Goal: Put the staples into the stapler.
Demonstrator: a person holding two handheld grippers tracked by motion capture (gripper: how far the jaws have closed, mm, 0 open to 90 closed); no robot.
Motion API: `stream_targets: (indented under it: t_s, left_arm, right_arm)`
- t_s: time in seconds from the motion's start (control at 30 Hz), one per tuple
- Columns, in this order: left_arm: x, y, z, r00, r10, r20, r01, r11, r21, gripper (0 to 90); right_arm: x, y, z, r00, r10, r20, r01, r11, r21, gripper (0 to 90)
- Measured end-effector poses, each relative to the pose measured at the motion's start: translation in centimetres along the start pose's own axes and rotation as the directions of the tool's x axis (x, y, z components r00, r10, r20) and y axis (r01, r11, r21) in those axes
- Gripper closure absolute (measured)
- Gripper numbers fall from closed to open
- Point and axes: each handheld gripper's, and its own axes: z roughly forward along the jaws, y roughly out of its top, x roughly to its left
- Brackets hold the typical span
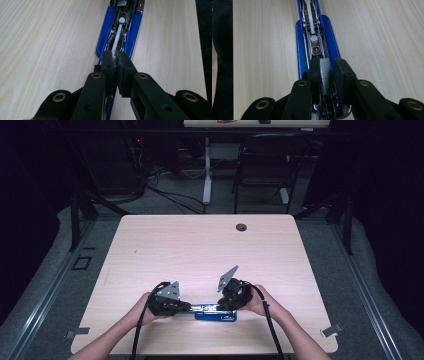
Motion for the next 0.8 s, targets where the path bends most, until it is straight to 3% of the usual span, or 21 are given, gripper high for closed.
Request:
stream_targets:
  t_s: [0.27, 0.5, 0.63, 0.8]
  left_arm:
    - [0.0, 0.0, 0.0, 1.0, 0.0, -0.001, 0.0, 1.0, 0.0, 85.0]
    - [0.0, 0.0, 0.0, 1.0, 0.001, -0.001, -0.001, 1.0, 0.001, 85.0]
    - [0.0, 0.0, 0.0, 1.0, 0.002, -0.003, -0.002, 1.0, 0.007, 85.0]
    - [-0.1, 0.1, 0.0, 1.0, 0.005, -0.005, -0.005, 1.0, 0.008, 84.9]
  right_arm:
    - [-0.4, -0.2, 0.0, 0.9991, 0.04, -0.018, -0.04, 0.999, -0.011, 73.3]
    - [-1.1, -0.5, 0.2, 0.9892, 0.125, -0.077, -0.127, 0.992, -0.022, 77.5]
    - [-0.9, -0.4, -0.1, 0.991, 0.116, -0.066, -0.118, 0.992, -0.032, 78.4]
    - [-0.3, 0.0, -0.7, 0.9968, 0.069, -0.04, -0.071, 0.997, -0.041, 78.3]
